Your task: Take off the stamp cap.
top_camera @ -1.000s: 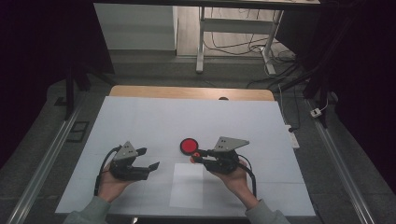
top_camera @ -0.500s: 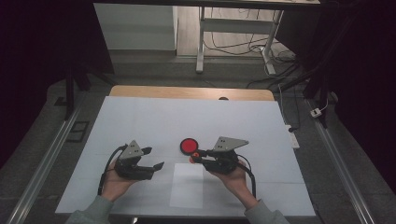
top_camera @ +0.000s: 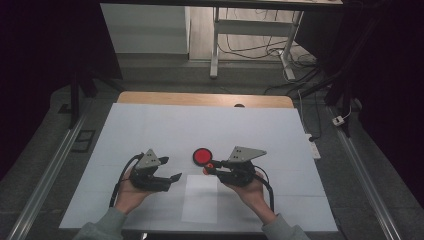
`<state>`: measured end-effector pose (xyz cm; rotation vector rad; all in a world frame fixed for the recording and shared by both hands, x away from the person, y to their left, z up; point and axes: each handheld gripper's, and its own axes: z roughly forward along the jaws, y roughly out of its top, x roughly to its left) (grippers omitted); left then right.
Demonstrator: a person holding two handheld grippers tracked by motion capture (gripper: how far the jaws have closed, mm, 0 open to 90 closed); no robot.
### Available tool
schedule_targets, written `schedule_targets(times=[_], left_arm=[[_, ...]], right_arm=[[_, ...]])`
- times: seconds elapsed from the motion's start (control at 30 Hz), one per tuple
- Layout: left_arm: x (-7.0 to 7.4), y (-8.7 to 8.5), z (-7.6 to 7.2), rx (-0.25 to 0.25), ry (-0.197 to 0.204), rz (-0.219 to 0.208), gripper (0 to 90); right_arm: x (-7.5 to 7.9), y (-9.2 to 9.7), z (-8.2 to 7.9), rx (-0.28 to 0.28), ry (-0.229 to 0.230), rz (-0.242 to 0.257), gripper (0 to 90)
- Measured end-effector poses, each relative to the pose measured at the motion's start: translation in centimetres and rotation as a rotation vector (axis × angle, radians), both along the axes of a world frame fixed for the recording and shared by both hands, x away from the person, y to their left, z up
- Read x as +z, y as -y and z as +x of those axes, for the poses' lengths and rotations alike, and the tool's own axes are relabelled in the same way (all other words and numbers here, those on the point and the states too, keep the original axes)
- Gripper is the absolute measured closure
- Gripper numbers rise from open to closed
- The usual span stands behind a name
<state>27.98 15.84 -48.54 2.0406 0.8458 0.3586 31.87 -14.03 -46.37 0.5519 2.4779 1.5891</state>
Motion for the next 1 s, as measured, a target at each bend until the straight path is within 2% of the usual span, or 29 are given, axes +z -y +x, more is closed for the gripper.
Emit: schedule_targets(times=[1.0], left_arm=[[0.5,3.8,1.1,-0.068,0.011,0.034,25.6]], right_arm=[[0.1,-0.1,-0.1,0.000,0.007,0.008,72.0]])
